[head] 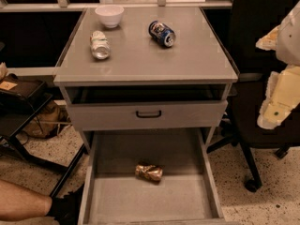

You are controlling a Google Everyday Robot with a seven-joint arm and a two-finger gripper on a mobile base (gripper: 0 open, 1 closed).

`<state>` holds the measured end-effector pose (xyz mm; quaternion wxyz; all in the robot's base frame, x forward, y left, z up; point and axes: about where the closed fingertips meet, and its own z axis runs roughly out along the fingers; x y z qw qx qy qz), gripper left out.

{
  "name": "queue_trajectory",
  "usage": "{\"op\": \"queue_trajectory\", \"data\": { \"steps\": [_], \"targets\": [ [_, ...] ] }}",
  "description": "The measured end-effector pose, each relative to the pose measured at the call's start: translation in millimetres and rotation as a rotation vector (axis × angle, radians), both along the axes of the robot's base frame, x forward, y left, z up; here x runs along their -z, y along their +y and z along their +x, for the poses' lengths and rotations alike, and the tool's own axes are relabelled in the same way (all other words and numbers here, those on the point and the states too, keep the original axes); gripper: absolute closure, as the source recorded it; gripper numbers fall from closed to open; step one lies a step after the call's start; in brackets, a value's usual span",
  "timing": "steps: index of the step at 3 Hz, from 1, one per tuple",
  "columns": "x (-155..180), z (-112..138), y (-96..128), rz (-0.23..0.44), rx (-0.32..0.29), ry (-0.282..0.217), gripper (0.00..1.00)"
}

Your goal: Pick orange can from middle drawer and place on counter

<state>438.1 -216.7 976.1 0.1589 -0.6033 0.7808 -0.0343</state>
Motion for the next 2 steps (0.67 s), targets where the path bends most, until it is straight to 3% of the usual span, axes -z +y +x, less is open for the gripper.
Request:
{"op": "queue_trajectory", "data": {
  "steps": [2],
  "targets": [
    [14,-3,8,0.001,-0.022,0.019,0.00]
  ]
}}
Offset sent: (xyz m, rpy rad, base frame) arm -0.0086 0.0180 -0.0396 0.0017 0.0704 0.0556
